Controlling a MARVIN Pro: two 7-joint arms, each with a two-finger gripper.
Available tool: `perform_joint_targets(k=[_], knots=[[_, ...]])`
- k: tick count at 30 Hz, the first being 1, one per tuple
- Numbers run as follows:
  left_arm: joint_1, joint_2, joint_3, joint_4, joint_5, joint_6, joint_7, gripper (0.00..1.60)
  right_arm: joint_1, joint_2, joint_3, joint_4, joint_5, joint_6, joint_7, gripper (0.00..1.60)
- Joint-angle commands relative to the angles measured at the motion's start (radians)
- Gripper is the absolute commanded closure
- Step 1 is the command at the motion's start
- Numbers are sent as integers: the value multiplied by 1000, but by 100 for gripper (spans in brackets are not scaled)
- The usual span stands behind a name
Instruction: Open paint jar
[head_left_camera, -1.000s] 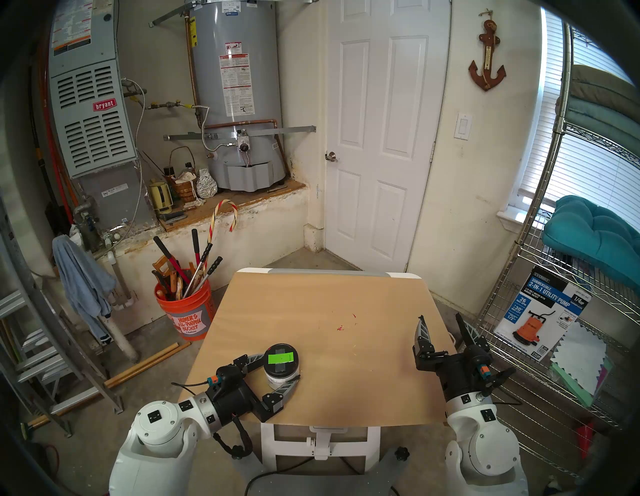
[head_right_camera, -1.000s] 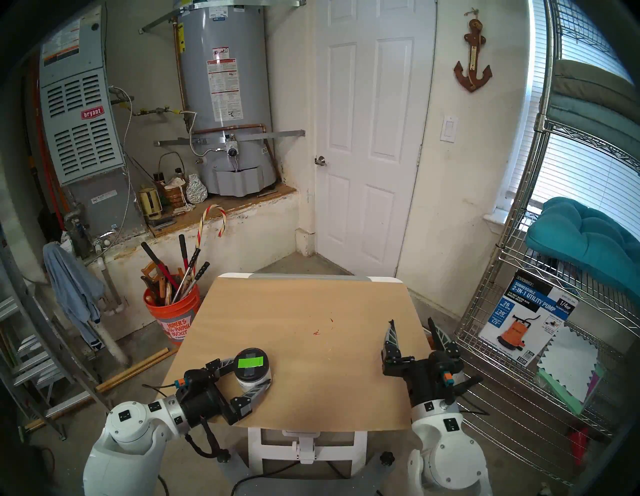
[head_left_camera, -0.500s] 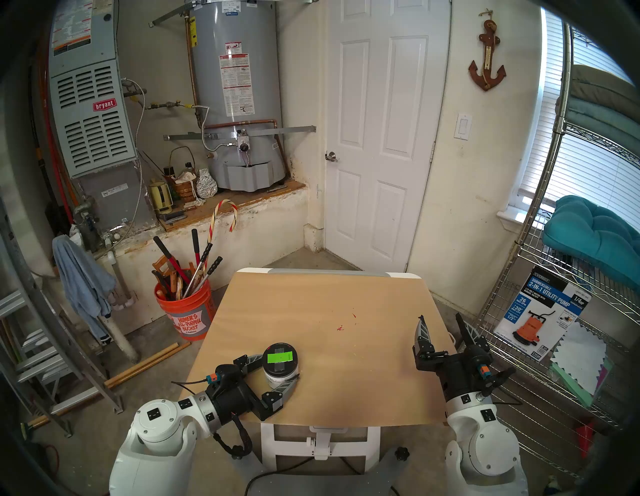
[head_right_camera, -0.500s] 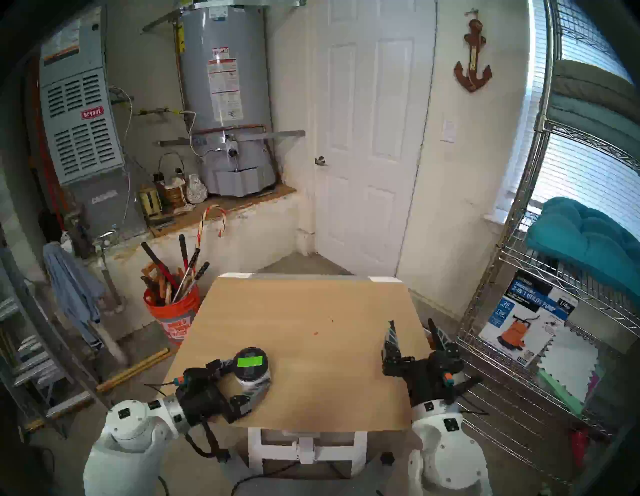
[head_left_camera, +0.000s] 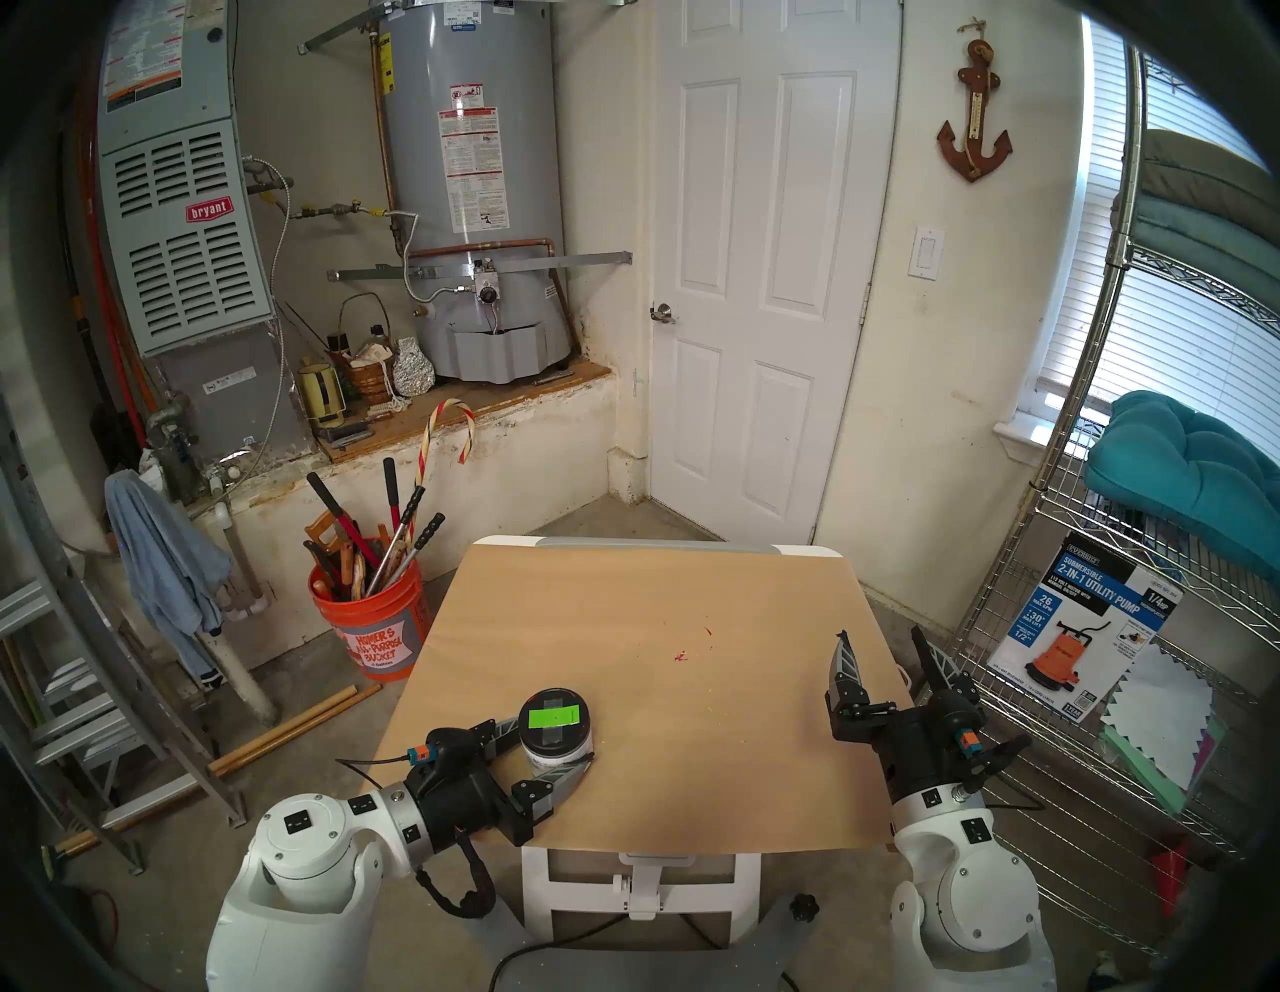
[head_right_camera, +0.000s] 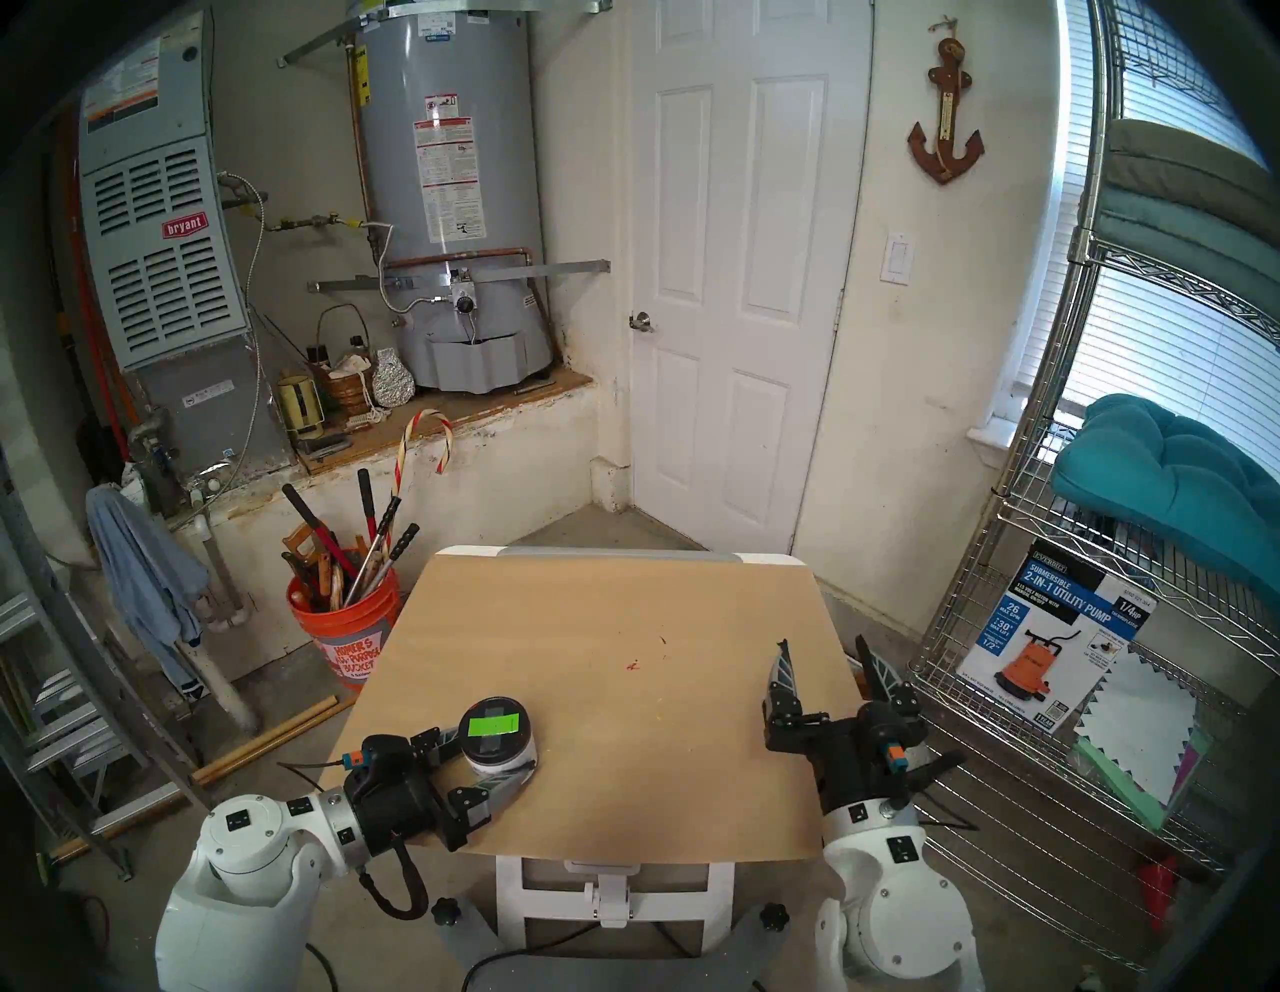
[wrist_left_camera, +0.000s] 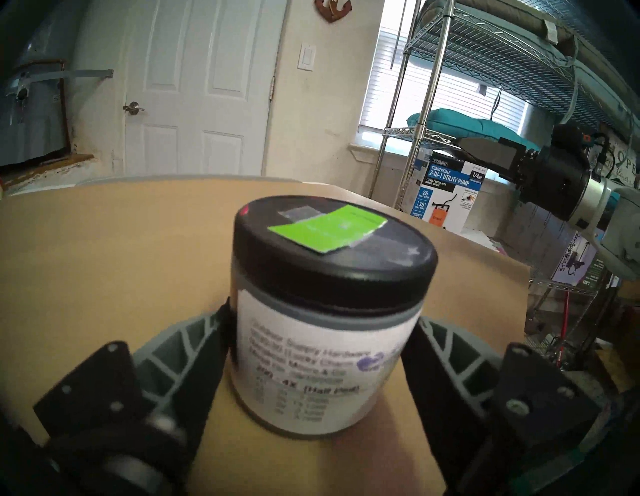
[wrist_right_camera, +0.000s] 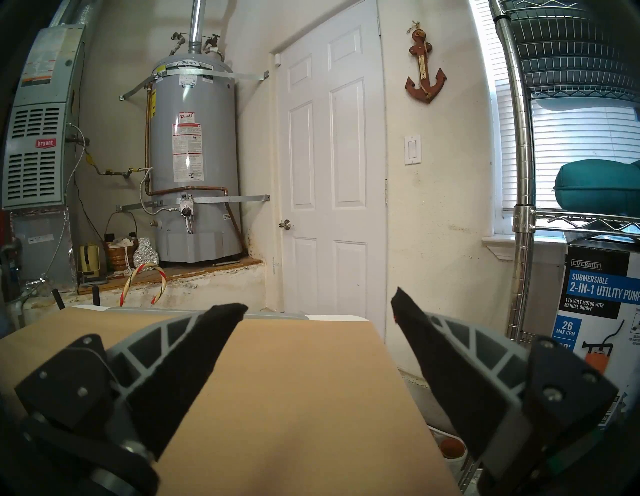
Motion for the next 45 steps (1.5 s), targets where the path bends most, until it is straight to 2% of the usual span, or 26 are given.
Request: perform_joint_targets(k=[1, 9, 15, 21, 22, 29, 30, 31, 35, 39, 42, 45], knots=[[-9, 36, -11, -64, 8, 71, -13, 159, 2, 1, -1, -21, -1, -4, 1, 0], [-24, 36, -16, -49, 5, 86, -35, 160, 1, 1, -1, -22, -1, -4, 1, 0], [-94, 17, 2, 7, 10, 45, -20, 160, 2, 1, -1, -21, -1, -4, 1, 0], [-185, 20, 45, 56, 19, 29, -6, 160, 3, 1, -1, -20, -1, -5, 1, 0], [-179, 26, 55, 48, 14, 26, 9, 160, 3, 1, -1, -19, -1, -5, 1, 0], [-261, 33, 110, 83, 37, 52, 45, 160, 4, 1, -1, -17, -1, -5, 1, 0], [-294, 40, 121, 103, 46, 62, 40, 160, 4, 1, -1, -17, 0, -5, 1, 0], [-280, 41, 123, 89, 47, 61, 52, 160, 4, 1, -1, -17, 0, -5, 1, 0], [-308, 38, 139, 107, 52, 72, 62, 160, 5, 1, -1, -16, 0, -5, 1, 0], [-372, 17, 166, 159, 45, 87, 71, 160, 5, 2, -1, -16, 0, -5, 1, 0], [-373, 11, 175, 159, 48, 88, 80, 160, 5, 2, -1, -16, 0, -6, 1, 0], [-411, 3, 193, 196, 49, 94, 79, 160, 5, 2, -1, -16, 0, -6, 1, 0]])
